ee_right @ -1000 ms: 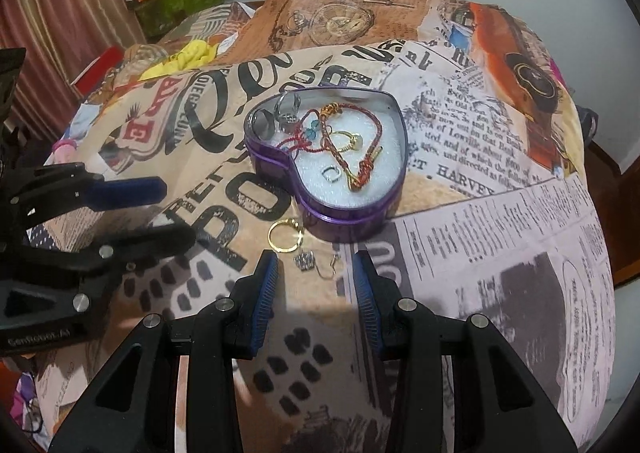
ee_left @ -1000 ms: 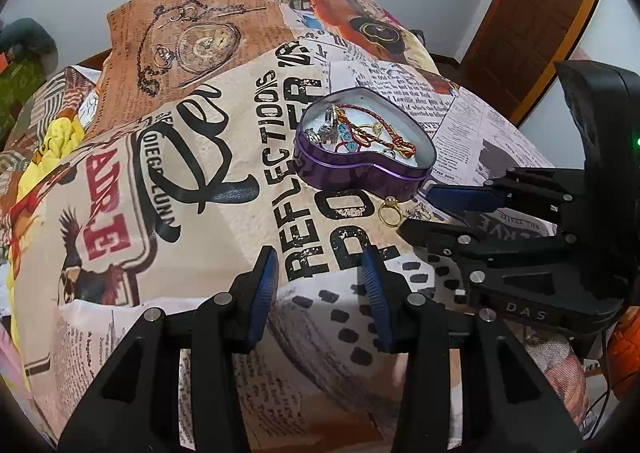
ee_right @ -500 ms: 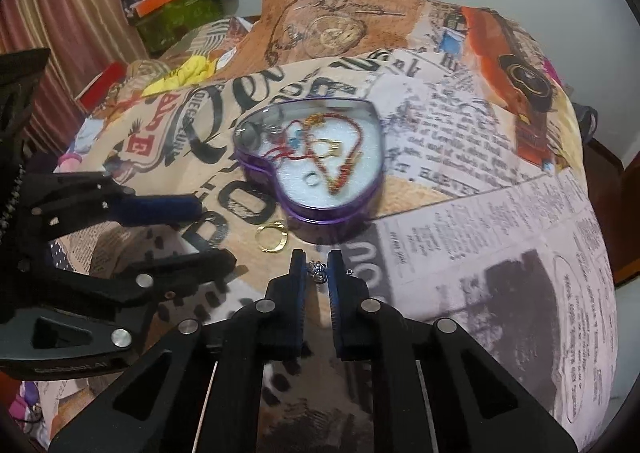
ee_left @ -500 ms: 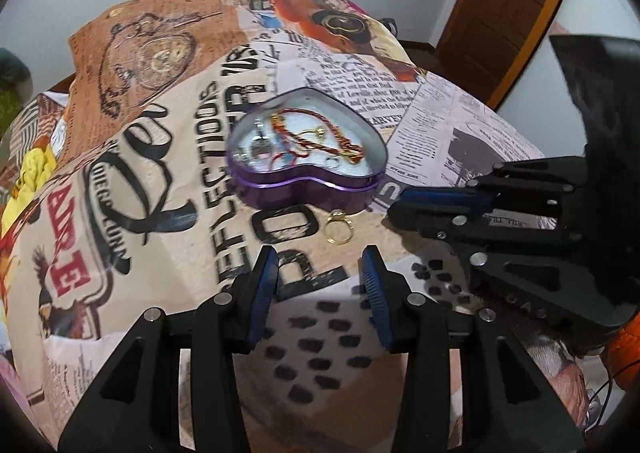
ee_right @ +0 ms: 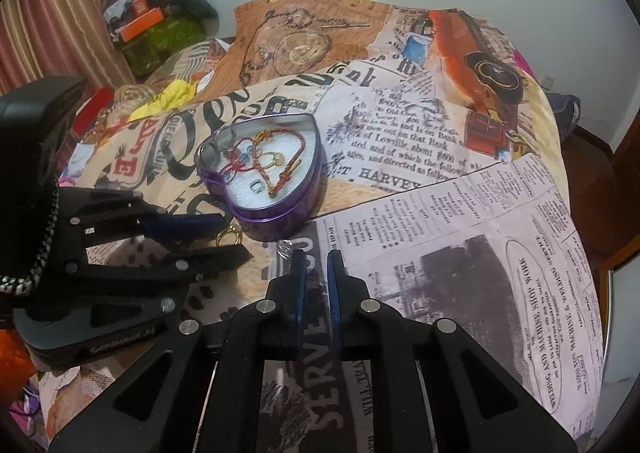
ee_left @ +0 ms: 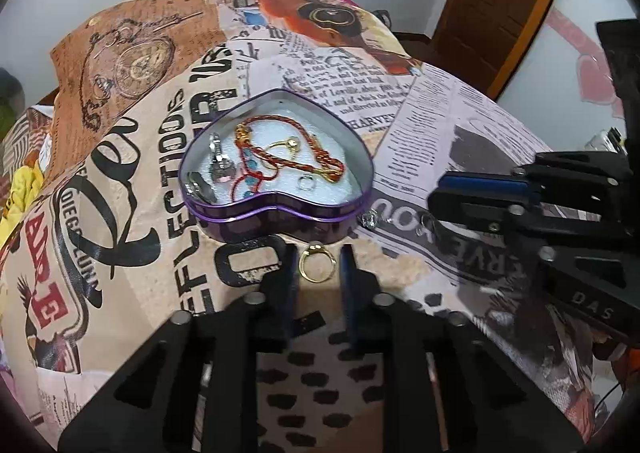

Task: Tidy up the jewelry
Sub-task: 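Close the left tool on a gold ring while the right tool grasps a small earring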

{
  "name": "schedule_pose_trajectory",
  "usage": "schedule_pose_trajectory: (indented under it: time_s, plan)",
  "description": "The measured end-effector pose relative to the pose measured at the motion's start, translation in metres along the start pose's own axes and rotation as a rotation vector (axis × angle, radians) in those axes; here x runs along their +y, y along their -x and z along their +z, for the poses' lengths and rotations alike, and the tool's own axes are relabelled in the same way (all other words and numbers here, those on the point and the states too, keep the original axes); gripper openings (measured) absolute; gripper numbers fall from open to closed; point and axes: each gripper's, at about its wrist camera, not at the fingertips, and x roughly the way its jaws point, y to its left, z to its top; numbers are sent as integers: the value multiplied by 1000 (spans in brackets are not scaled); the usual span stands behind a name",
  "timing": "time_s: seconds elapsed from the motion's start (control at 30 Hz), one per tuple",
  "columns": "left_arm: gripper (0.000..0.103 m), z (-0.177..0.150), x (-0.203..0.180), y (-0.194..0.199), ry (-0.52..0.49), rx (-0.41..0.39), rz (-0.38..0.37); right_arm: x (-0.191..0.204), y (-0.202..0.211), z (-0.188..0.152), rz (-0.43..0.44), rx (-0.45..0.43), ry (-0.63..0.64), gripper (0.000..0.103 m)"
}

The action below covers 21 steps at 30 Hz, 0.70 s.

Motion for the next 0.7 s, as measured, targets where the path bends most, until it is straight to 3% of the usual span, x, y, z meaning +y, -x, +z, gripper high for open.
schedule_pose_trajectory:
  time_s: [0.27,0.43,0.7]
  plan:
    - [17,-4,-3,10,0,-25,15,5,5,2,14,-9,22,9]
    - [17,-10,8,24,37,-52,20,13,-3,2,31,33,58,10]
    - [17,-19,23,32,68,-62,16,18,-27,9,13,92,96,27]
